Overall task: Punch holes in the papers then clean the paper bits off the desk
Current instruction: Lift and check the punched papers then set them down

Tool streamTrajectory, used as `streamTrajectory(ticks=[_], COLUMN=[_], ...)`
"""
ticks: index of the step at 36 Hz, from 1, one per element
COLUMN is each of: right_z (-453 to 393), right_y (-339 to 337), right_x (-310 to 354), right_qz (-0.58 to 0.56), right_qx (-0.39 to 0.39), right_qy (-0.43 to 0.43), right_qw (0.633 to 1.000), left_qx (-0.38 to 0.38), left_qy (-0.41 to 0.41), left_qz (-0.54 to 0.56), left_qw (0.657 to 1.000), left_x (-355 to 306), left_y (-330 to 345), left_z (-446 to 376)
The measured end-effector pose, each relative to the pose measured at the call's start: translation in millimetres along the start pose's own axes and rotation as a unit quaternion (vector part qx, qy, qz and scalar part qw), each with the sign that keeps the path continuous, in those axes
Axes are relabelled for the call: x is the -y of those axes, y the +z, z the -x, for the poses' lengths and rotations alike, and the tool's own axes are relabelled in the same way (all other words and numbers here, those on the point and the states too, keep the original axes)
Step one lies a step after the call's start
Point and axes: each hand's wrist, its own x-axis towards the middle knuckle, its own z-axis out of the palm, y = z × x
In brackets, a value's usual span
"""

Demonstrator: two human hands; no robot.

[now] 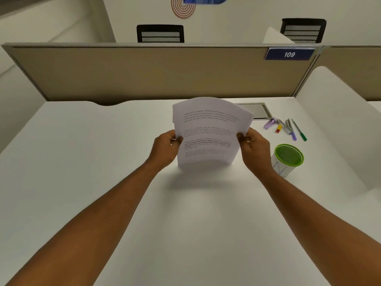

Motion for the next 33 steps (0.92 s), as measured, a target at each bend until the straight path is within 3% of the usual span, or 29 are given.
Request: streamTrajectory(ticks=[6,11,20,33], right_z=[2,25,-20,-20], right_y=[-6,-10,-21,-8], right_x=[-3,-3,41,18], right_qz=[-0.051,-0.074,-0.033,-0.128], right_qx=[-0.047,-0.142,-0.081,-0.046], right_qy=[0.027,-0.03,-0.166,-0.03], right_qw=[0.997,0.987,0.982,0.99], left_qx=[-0.013,-0.025,-0.016,-0.033], left_qy=[-0.003,0.009,0.0,0.055], left_qz=[-0.003,0.005,0.026,0.058], left_qw=[1.0,1.0,1.0,0.996], left_x=[3,10,9,-6], left_y=[-2,-6,-6,-11], left_z=[-2,0,-5,-14])
